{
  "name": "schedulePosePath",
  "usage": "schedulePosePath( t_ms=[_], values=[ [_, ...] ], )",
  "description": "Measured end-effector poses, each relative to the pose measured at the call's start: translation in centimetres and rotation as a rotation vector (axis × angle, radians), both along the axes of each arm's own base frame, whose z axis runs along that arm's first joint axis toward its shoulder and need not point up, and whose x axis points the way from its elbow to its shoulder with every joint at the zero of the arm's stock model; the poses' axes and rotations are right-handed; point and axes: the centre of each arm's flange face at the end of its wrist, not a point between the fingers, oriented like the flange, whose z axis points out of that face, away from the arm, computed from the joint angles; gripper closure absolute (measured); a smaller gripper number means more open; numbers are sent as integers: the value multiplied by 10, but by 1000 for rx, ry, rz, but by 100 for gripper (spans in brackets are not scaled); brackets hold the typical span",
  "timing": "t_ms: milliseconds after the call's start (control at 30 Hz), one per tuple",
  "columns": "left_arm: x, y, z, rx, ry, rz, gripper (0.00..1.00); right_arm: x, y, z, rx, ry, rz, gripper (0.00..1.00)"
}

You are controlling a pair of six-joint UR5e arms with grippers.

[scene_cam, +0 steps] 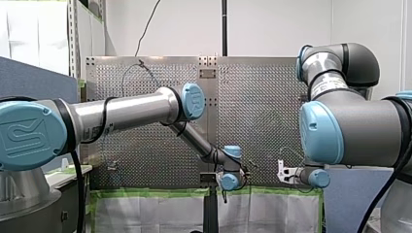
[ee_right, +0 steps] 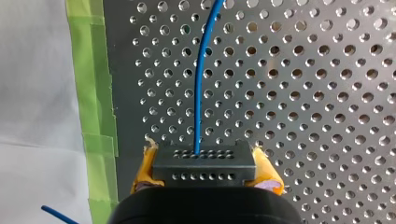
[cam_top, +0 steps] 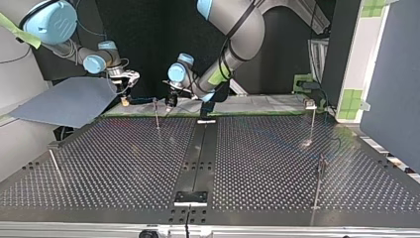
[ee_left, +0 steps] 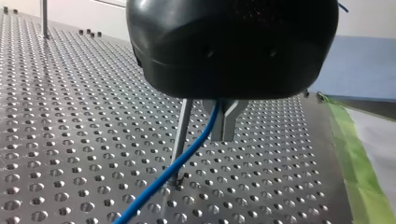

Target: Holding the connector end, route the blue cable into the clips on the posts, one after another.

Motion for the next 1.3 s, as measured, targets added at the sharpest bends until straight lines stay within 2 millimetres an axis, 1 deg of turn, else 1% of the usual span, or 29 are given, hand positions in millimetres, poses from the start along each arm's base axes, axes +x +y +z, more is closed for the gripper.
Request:
schedulePosePath(
  t_ms=[267, 367, 533, 633, 800, 1000, 1300],
  values=[
    [5, -4, 7, -20, -7, -22, 100, 5, -8, 5, -8, 23, 26, 100],
    [7, -9, 13, -30, -9, -26, 100, 6, -13, 9, -7, 25, 37, 100],
    [14, -13, 23, -52, -8, -26, 100, 6, -21, 17, -15, 23, 45, 100],
    [17, -13, 26, -61, -8, -23, 100, 6, -27, 26, -27, 17, 41, 100],
    [22, -9, 28, -64, -8, 1, 100, 7, -34, 34, -30, 5, 22, 100],
    [28, -3, 28, -62, -8, 21, 100, 5, -41, 38, -34, -11, 10, 100],
    [29, -2, 28, -35, -22, 19, 100, 8, -45, 41, -38, -27, 10, 100]
  ],
)
